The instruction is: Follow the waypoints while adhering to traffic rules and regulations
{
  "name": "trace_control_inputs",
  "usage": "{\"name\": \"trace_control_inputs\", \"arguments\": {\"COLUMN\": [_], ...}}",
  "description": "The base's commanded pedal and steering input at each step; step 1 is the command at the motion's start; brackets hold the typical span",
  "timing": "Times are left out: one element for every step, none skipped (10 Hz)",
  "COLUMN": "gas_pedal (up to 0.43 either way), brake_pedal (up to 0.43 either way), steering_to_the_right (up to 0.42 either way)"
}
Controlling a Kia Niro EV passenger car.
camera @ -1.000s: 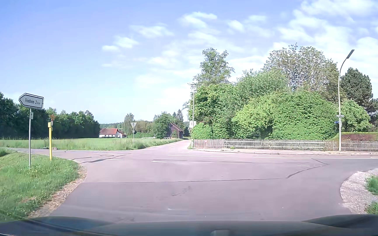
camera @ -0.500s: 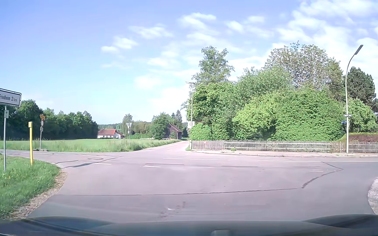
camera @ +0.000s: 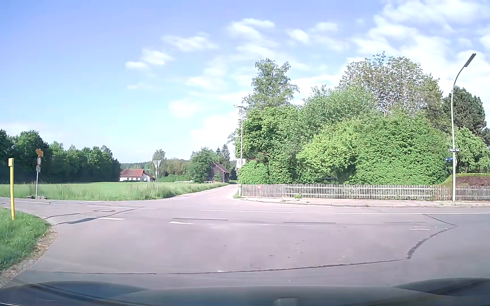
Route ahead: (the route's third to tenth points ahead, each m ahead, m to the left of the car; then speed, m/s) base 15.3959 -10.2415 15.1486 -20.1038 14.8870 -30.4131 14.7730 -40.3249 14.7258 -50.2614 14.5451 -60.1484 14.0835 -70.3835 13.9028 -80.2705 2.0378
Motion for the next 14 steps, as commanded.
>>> {"name": "trace_control_inputs", "arguments": {"gas_pedal": [0.0,0.0,0.0,0.0,0.0,0.0,0.0,0.0,0.0,0.0,0.0,0.0,0.0,0.0], "brake_pedal": [0.146,0.165,0.165,0.159,0.134,0.134,0.134,0.128,0.122,0.122,0.122,0.116,0.073,0.073], "steering_to_the_right": [0.116,0.119,0.121,0.123,0.124,0.124,0.126,0.127,0.127,0.129,0.133,0.139,0.151,0.164]}}
